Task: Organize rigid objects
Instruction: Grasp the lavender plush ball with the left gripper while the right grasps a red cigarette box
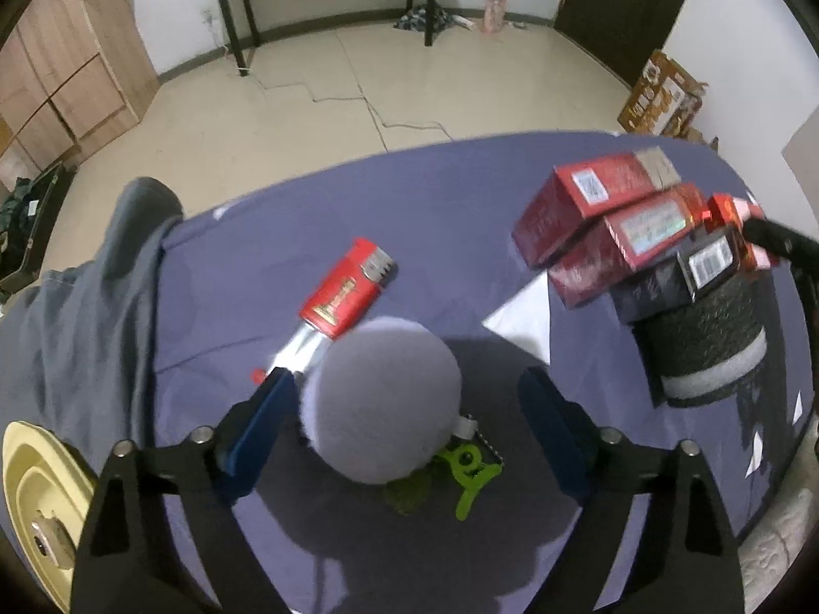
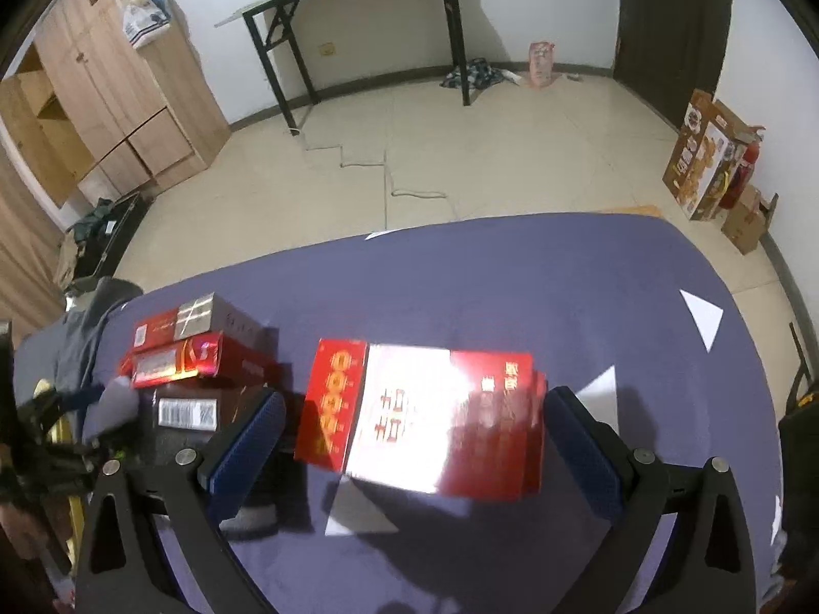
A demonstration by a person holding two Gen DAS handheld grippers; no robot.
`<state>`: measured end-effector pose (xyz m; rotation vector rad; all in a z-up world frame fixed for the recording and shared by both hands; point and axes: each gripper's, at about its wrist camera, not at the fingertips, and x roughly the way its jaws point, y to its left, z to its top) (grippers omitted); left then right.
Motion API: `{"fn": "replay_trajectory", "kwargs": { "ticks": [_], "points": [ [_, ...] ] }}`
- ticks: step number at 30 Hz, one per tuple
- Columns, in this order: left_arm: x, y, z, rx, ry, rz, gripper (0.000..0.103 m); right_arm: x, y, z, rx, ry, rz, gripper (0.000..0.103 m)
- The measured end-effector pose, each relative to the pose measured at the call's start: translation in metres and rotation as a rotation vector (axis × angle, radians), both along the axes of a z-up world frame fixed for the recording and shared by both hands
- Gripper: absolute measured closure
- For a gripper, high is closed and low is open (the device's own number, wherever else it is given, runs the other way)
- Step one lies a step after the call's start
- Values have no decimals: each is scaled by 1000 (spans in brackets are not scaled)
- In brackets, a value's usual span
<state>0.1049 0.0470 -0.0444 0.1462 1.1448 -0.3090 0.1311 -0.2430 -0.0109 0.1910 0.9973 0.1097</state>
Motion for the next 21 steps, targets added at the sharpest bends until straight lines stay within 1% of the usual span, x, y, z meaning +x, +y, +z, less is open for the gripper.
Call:
{"fn": "replay_trajectory", "kwargs": {
  "ticks": [1, 2, 3, 4, 5, 6, 7, 10, 13, 16, 18, 21],
  "points": [
    [-2, -2, -4, 3, 5, -13, 17, 5, 1, -4, -1, 22, -2, 0],
    [-4, -5, -7, 10, 7, -24, 24, 8, 3, -8, -9, 39, -2, 0],
    [-5, -6, -9, 17, 9, -27, 35, 11, 6, -9, -26, 49, -1, 0],
    [-6, -6, -13, 39, 8, -25, 40, 13, 8, -10, -47, 47, 2, 0],
    [-7, -4, -13, 39, 2, -20, 47, 13, 8, -9, -57, 32, 5, 1],
    [-6, -3, -11, 30, -3, -16, 47, 14, 8, -8, -60, 26, 6, 6],
    [-7, 0, -6, 9, -7, -17, 47, 14, 7, -7, -66, 21, 6, 8],
    [-11, 5, 3, -37, -13, -33, 48, 12, 1, -7, -48, -7, 18, 8],
    [-18, 5, 12, -58, -32, -57, 49, 8, -5, -9, -65, -37, 32, 9],
    [-23, 8, 24, -72, -52, -66, 49, -2, -8, -7, -79, -112, 43, 9],
    [-26, 14, 34, -88, -66, -61, 50, -12, -5, 6, -76, -161, 81, 9],
    [-36, 40, 61, -130, -108, -24, 50, -31, 28, 40, -54, -267, 223, 9]
  ]
}}
